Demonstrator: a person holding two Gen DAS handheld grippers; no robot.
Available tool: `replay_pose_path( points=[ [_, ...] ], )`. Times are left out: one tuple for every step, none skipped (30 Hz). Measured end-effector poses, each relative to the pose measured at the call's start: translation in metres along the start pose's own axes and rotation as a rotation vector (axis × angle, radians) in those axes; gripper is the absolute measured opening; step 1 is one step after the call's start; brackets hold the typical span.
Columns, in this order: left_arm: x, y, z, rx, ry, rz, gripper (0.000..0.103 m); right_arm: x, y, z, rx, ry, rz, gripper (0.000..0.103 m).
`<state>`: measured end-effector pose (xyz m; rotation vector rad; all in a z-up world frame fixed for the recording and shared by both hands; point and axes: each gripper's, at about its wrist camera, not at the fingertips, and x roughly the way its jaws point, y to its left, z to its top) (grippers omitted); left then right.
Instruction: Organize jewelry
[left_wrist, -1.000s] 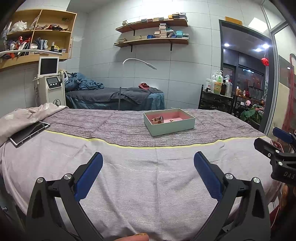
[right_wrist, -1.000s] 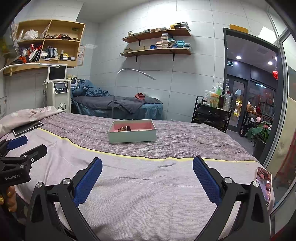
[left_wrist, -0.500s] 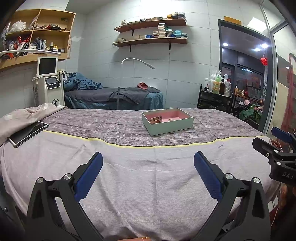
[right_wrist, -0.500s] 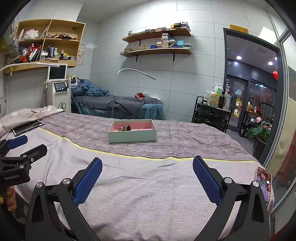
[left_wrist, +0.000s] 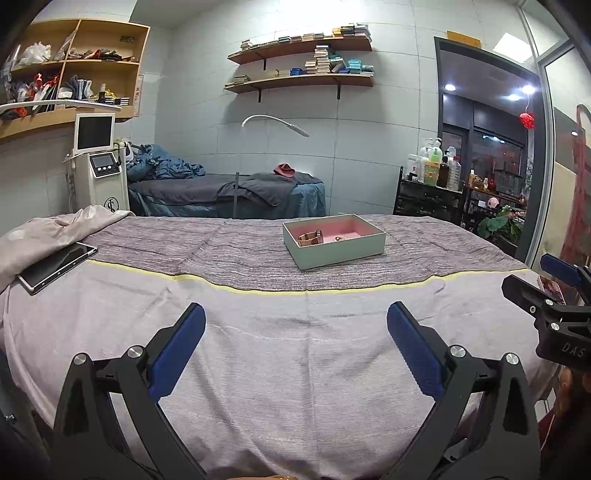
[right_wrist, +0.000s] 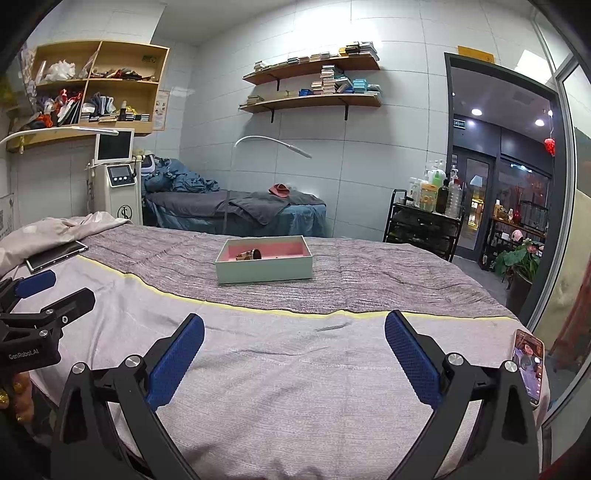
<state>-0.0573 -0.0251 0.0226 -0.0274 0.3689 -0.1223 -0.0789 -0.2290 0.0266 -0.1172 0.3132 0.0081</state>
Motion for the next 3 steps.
replay_pose_path(
  points=[
    [0.0004, 0.0006, 0.0000, -0.001, 0.001, 0.001, 0.097, -0.0002, 0.0007, -0.0011, -0.002, 0.001, 0.001, 0.096],
    [0.0009, 0.0009, 0.0002, -0.003, 0.003, 0.002, 0.097, -0.0006, 0.0018, -0.0024, -0.004, 0.000, 0.002, 0.096],
    [0.0010, 0.0011, 0.0003, -0.003, 0.004, 0.002, 0.097, -0.0008, 0.0034, -0.0036, -0.007, 0.000, 0.004, 0.096]
  ],
)
